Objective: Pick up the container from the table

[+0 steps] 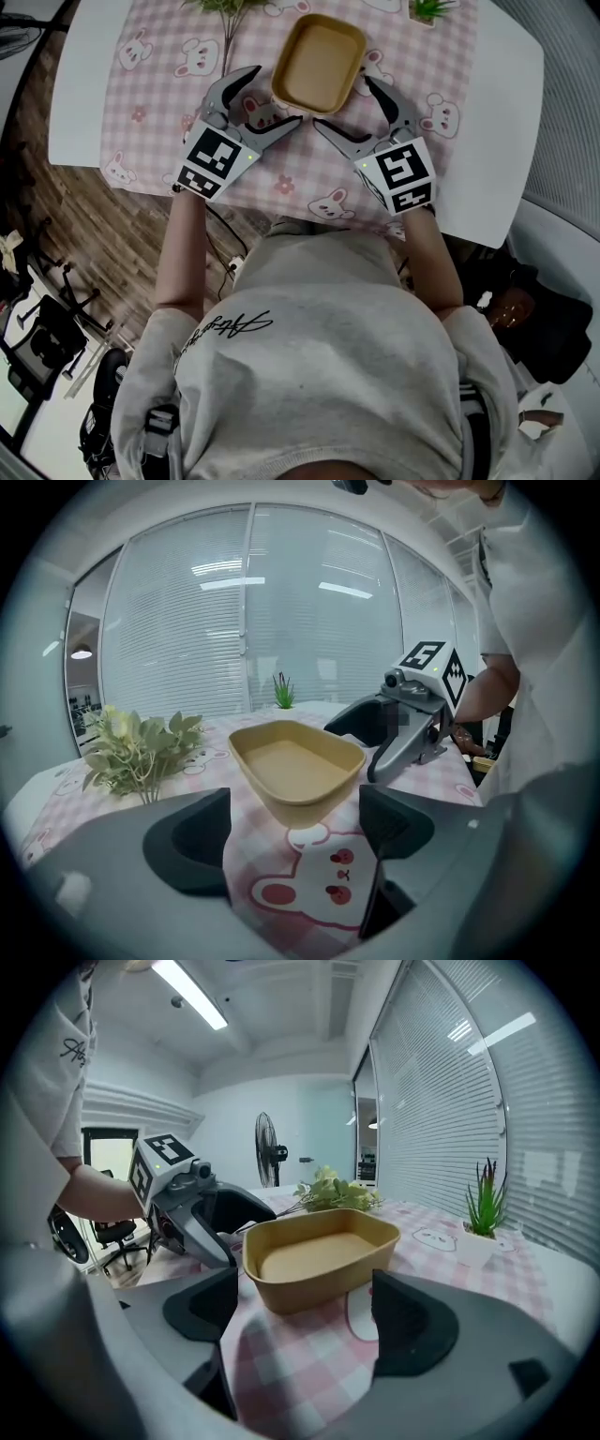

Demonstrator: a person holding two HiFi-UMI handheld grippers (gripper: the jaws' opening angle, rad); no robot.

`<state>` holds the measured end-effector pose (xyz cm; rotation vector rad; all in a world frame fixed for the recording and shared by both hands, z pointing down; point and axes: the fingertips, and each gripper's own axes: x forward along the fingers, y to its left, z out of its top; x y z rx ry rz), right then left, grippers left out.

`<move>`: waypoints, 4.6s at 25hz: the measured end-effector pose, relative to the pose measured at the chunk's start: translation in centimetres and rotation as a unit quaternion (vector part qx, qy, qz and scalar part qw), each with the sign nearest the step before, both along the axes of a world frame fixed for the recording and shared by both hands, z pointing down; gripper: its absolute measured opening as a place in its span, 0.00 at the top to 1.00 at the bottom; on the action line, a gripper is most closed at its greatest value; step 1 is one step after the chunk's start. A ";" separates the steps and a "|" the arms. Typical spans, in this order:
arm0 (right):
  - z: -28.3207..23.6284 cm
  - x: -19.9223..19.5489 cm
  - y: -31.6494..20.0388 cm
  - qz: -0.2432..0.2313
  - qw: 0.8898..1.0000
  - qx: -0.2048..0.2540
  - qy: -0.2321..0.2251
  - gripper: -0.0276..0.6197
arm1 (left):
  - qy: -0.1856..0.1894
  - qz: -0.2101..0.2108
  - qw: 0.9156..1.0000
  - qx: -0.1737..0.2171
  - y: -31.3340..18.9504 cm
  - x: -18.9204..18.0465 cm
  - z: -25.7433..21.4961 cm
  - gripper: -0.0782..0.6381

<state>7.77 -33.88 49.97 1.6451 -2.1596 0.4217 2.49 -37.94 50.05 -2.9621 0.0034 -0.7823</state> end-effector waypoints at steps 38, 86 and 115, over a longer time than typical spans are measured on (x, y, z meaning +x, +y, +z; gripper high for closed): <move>1.5 0.4 -1.2 0.029 0.998 -0.045 0.043 0.49 | -0.084 0.003 0.996 0.035 0.4 1.7 2.2 0.60; -7.6 0.2 2.7 -0.026 1.000 0.012 0.007 0.50 | -0.016 -0.073 0.997 0.036 5.0 1.2 -7.3 0.60; -15.6 2.2 2.4 -0.034 0.996 0.077 -0.003 0.50 | 0.052 -0.075 0.994 0.060 4.7 3.0 -15.3 0.60</move>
